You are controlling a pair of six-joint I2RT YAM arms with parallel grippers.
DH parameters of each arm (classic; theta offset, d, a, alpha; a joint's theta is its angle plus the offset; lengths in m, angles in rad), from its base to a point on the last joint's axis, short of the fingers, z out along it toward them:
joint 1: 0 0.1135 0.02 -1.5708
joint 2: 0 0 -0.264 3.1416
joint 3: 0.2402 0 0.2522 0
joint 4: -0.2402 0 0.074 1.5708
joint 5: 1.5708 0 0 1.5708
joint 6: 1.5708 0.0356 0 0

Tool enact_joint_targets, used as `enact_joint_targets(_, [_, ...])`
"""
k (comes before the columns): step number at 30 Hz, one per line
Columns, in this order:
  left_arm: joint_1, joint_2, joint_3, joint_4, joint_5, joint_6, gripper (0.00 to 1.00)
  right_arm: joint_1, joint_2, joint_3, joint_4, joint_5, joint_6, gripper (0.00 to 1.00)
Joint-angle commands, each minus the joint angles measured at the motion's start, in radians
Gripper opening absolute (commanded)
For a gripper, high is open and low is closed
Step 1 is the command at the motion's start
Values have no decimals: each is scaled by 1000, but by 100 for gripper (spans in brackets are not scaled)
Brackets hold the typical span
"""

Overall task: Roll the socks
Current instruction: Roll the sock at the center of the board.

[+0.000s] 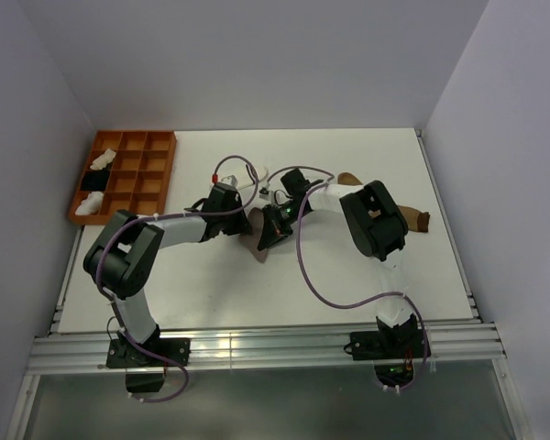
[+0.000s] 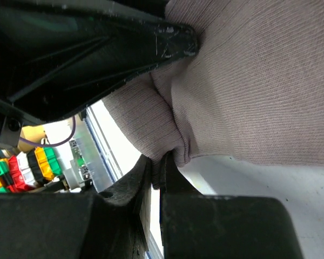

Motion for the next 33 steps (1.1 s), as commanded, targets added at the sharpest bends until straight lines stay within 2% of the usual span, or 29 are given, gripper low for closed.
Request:
enact_joint_targets(1, [-25,9,1,-41,-7,41,21,-4,51,21,-32,129,-30,1])
enact_joint_targets(16, [-57,20,23,-24,-23,57,22,5,60,77,-84,253,19,3])
enact_joint_targets(22, [-61,-9,49,-47,-59,52,34,17,58,59,-72,298,38,2])
enact_joint_targets(25, [-61,-49,60,-89,-89,5,48,24,51,51,-63,316,47,2])
enact_joint_targets(26, [-61,-81,58,-96,-96,-26,61,24,49,50,-64,318,49,1])
enact_joint_targets(29, [-61,-153,44,-140,-157,-98,73,27,39,48,-66,341,50,1])
enact_joint_targets(33, [-61,-226,47,-261,-283,-202,73,30,28,45,-63,364,56,1])
